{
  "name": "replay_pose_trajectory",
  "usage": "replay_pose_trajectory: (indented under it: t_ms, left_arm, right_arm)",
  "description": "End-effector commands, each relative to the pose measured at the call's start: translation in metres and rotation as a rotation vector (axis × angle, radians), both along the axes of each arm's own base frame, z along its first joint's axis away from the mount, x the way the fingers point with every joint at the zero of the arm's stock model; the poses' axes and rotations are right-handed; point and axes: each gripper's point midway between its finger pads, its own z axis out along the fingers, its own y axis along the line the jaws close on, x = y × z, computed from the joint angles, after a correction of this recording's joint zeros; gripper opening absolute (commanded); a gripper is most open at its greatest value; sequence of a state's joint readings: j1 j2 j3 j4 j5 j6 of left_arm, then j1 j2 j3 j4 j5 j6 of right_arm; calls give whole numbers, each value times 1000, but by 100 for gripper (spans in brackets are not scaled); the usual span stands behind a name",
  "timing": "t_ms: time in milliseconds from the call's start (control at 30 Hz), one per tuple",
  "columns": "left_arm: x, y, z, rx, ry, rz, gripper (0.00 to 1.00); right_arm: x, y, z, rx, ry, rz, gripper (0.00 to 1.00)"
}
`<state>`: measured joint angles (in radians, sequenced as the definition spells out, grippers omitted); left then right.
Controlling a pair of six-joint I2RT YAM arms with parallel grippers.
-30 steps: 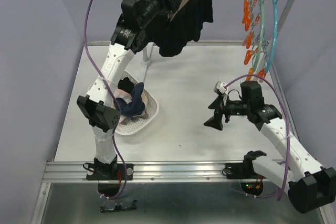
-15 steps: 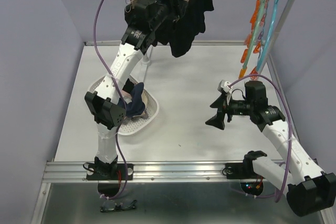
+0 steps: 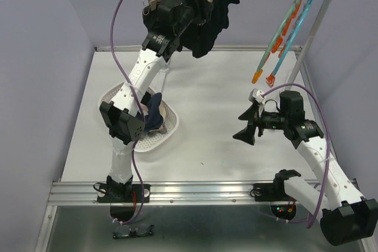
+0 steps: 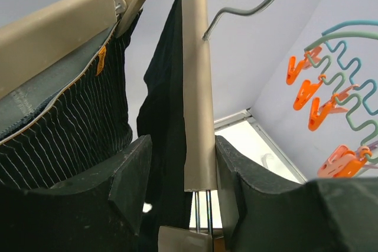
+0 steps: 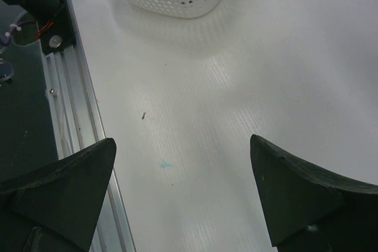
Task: Remove the underwear clipped to the hanger
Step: Pick up the hanger from the clothesline.
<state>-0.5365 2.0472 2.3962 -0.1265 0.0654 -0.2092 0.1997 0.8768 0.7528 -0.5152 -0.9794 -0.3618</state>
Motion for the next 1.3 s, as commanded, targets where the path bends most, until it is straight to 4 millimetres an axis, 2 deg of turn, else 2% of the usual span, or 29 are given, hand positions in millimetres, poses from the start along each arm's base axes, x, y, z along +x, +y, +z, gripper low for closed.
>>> replay_pose_trajectory:
  t_ms: [0,200,400,500,567,633,867,1100,1267]
  left_arm:
    - [-4,5,33,-19,-97,15,56]
    - [2,2,28,-13,-95,20,54]
    - [6,-3,26,-23,-99,10,43]
    - [4,-3,32,-37,-110,1,33]
    - [3,-2,38,-53,-122,2,5]
    - [0,-3,43,-66,-130,-4,0]
    - [-14,-3,68,-123,-170,-45,0]
    - [-43,-2,112,-183,-276,-81,0]
    - [-59,-1,127,-192,-306,-102,0]
  right_arm:
    - [1,0,9,31,-33,8,100]
    - [1,-1,9,33,-33,4,100]
    - [2,-2,10,34,-36,-2,100]
    - [2,-3,11,36,-40,-6,100]
    - [2,-3,12,37,-40,-6,100]
    - [2,-3,12,37,-40,-6,100]
    - [3,-5,13,41,-43,-13,100]
    - [3,-6,14,43,-44,-17,100]
    - [3,-7,15,44,-47,-19,100]
